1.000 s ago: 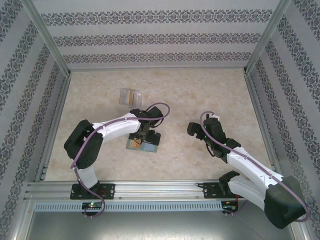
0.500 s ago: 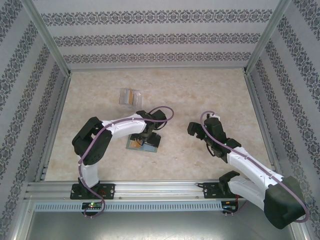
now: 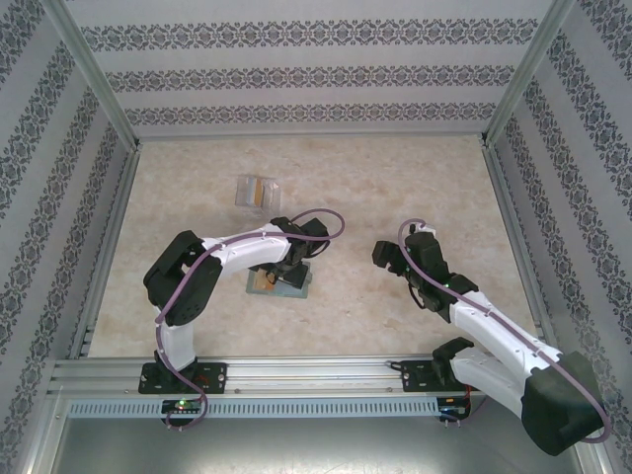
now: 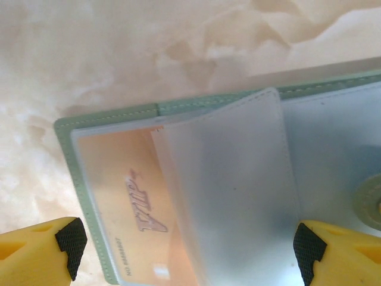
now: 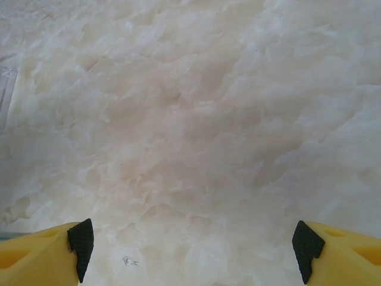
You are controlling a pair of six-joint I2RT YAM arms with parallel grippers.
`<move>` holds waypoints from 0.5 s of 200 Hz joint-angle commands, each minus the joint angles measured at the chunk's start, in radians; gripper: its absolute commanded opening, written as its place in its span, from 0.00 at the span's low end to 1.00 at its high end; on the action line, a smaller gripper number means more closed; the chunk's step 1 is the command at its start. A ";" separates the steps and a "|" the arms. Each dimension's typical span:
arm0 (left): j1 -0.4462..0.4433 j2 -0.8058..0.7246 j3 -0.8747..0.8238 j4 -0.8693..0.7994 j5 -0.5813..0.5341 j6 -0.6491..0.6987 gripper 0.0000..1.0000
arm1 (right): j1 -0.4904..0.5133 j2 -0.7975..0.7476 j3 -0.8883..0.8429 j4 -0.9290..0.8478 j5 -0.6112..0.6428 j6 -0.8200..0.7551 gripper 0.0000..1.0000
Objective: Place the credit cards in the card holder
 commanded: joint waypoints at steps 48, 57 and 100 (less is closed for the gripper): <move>0.018 -0.043 -0.006 -0.122 -0.178 0.006 0.93 | -0.011 -0.007 -0.008 0.012 -0.017 -0.001 0.90; 0.021 -0.063 -0.015 -0.122 -0.188 0.002 0.93 | -0.012 -0.005 -0.007 0.015 -0.017 -0.001 0.90; 0.097 -0.069 -0.067 -0.116 -0.238 -0.014 0.94 | -0.012 0.035 0.013 0.038 -0.060 -0.012 0.91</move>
